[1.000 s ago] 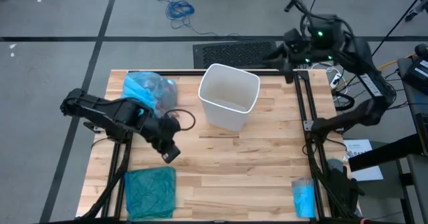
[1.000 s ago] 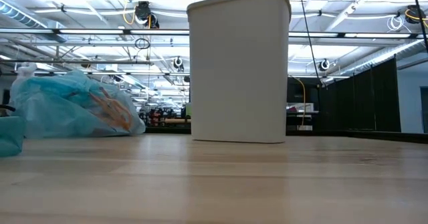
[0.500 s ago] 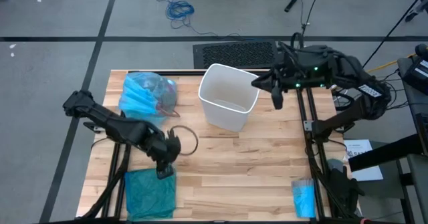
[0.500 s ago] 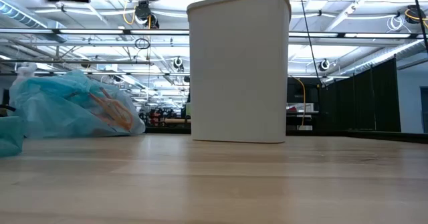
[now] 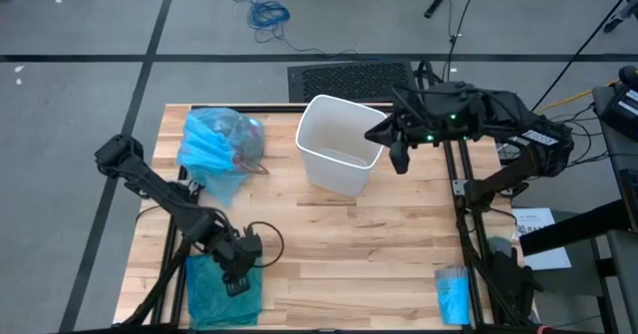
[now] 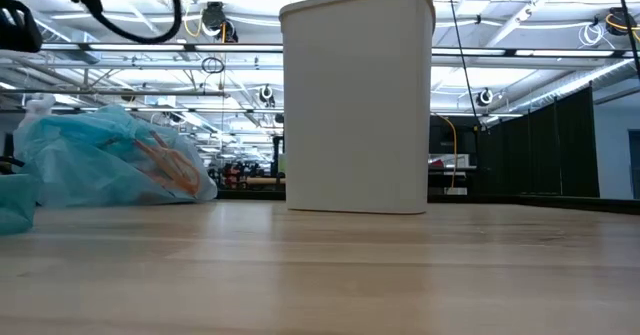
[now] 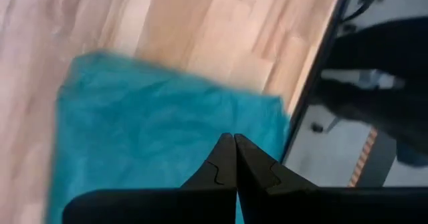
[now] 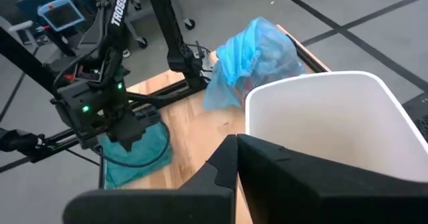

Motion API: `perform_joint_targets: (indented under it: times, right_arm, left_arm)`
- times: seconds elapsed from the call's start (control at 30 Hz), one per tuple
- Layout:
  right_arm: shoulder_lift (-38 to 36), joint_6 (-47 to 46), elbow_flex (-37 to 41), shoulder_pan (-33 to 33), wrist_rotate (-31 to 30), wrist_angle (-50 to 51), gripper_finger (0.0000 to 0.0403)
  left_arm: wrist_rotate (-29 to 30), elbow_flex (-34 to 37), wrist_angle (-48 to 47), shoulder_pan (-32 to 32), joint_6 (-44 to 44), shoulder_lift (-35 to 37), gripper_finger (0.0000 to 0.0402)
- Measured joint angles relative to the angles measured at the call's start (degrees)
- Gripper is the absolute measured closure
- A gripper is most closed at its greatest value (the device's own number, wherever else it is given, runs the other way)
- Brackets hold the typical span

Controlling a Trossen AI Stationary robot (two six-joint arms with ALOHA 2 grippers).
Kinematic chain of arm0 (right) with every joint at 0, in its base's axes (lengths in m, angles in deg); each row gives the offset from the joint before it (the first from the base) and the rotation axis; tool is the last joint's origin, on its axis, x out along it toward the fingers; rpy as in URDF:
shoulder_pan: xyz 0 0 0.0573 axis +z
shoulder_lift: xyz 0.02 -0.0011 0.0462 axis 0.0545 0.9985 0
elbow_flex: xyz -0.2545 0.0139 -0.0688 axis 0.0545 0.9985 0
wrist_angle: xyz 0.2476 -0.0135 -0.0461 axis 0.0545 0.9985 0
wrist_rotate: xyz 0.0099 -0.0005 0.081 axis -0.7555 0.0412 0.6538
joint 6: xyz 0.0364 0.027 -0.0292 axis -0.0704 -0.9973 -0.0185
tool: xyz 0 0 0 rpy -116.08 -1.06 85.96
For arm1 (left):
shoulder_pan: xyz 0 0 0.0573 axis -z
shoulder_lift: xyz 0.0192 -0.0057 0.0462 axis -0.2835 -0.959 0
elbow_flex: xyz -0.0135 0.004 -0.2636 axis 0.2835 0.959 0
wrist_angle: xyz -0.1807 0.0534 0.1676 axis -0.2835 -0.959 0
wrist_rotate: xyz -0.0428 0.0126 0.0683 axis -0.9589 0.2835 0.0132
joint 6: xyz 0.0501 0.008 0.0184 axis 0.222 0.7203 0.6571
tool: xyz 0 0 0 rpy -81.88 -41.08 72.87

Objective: Place trash/remove bag and relplace
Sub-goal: Insert the new blue trash bag into the white trash bin

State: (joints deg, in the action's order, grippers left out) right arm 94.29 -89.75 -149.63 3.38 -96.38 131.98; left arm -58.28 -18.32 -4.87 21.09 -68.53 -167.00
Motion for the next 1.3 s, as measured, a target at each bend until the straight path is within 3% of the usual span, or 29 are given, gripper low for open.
perform_joint_targets:
  times: [0.33, 0.73, 1.03, 1.3]
  right_arm:
    - [-4.38, 2.37, 0.02, -0.03, -2.77, -0.04, 0.0403]
    - [-7.59, 4.40, 0.02, -0.03, -2.76, 0.28, 0.0403]
    - [-7.63, 6.27, 0.02, -0.03, -2.65, 0.52, 0.0403]
    - [-7.61, 7.07, 0.00, -0.03, -2.57, 0.54, 0.0403]
  left_arm:
    - [2.03, 1.71, 3.74, 2.25, -8.77, -10.05, 0.0402]
    - [-5.88, 1.37, 7.72, 2.99, -16.81, -21.53, 0.0402]
    - [3.01, 0.63, 22.18, -3.73, -13.08, -22.04, 0.0402]
    - [13.04, 0.70, 31.28, -15.12, -11.17, -22.13, 0.0402]
